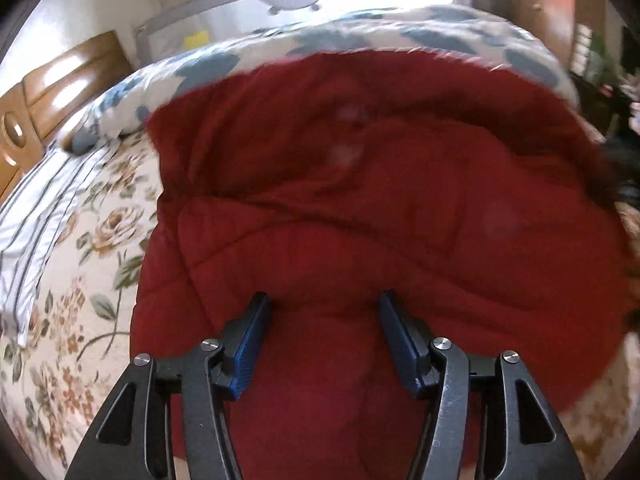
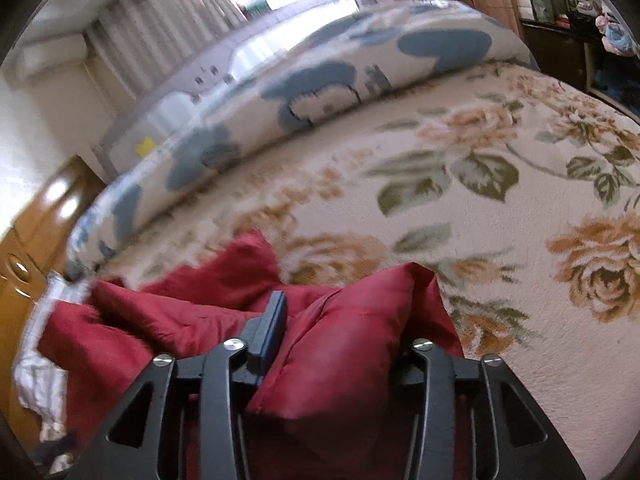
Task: Fold large clothes
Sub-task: 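Lay the hem down on the coat and open both tools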
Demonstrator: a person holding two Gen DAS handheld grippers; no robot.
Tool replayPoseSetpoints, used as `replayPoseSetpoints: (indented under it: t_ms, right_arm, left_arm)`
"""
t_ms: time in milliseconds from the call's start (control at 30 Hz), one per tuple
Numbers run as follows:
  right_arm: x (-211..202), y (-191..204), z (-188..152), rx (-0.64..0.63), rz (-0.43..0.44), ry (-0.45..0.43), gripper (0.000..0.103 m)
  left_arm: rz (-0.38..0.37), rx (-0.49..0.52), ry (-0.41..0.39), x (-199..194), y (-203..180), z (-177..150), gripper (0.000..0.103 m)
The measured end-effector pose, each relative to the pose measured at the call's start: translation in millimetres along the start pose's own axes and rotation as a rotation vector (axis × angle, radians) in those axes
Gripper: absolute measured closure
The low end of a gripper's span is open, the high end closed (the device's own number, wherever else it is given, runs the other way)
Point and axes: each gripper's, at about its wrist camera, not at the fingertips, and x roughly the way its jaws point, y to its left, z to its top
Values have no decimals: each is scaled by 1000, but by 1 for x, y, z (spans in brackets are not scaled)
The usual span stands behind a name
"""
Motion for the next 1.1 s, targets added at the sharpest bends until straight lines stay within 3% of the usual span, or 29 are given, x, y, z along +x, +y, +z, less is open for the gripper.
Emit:
replayPoseSetpoints:
  t_ms: [167, 200, 300, 467, 633, 767, 1100]
  right_arm:
    - [-63, 23, -8, -62, 68, -90, 29]
    - [-69, 28, -12, -84, 74, -88, 28]
    - [-78, 50, -32, -188, 108, -23, 28]
    - [-33, 83, -59, -393, 60, 179, 30]
    - [9, 58, -41, -313, 0, 232, 29]
    - [34, 45, -29, -253, -25, 251, 28]
    - [47, 39, -30, -233, -54, 247, 24]
  left_arm:
    - [24, -17, -12, 3, 5, 1, 42]
    - [27, -18, -13, 3, 5, 1, 42]
    - [26, -23, -13, 4, 3, 1, 42]
    - [30, -23, -14, 11, 3, 16, 42]
    - [52, -66, 26, 41, 22, 36, 42]
    - [72, -106, 70, 69, 29, 56, 35]
    - [85, -133, 89, 90, 28, 68, 30]
